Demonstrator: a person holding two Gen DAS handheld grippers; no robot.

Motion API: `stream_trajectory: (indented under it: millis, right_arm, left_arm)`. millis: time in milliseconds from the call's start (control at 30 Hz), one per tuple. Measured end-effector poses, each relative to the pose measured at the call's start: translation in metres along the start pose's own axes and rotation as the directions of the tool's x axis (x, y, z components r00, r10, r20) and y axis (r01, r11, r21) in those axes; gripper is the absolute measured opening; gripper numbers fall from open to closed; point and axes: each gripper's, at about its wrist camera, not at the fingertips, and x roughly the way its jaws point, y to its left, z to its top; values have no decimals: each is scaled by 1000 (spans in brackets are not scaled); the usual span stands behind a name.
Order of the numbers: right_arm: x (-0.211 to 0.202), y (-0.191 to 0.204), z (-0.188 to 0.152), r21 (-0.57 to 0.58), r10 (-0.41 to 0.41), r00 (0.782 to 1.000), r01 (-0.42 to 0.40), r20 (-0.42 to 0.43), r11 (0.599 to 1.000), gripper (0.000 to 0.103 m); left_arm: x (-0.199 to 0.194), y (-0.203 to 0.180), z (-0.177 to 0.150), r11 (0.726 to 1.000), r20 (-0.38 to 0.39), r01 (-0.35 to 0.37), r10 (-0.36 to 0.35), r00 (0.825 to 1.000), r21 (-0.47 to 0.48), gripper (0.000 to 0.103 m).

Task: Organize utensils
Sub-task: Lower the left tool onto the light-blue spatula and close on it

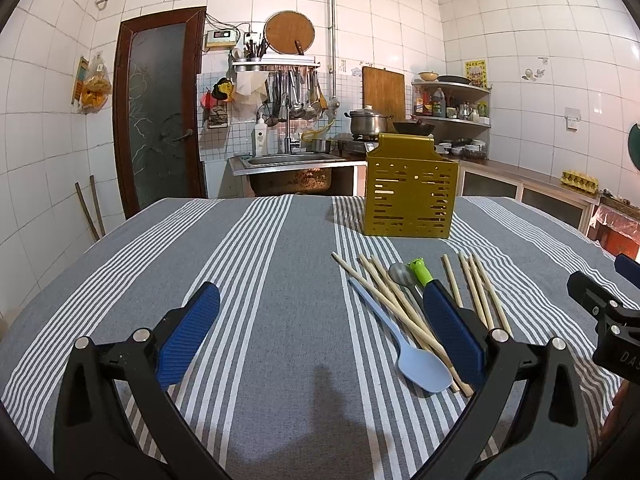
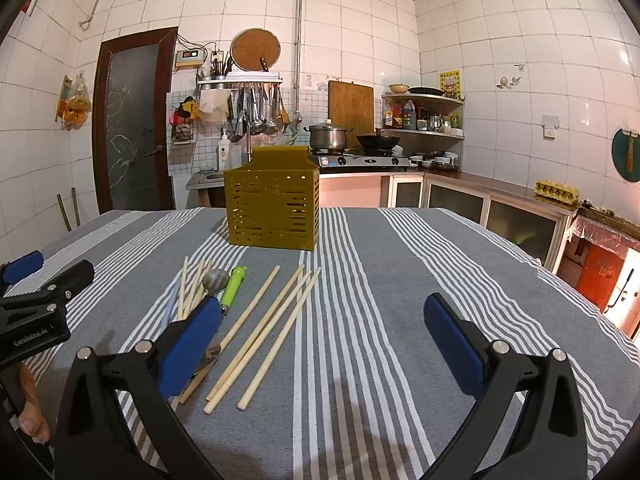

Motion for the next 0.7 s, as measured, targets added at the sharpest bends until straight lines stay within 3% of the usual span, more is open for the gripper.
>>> stream_trajectory:
  millis: [267,500,700]
  right_arm:
    - [2,-1,0,0,-9,1000,9,-14,1000,99]
    - [14,-2,5,10,-12,996,13,-83,1000,99]
    - [31,-2,29,-5,-34,993,34,-116,999,99]
  left_arm:
    - [3,1,-1,1000,-17,3,-3,1000,5,98]
    - [22,8,4,999,-122,27,-30,992,-24,98]
    - [50,9,30,999,-189,35,-34,981,-3,98]
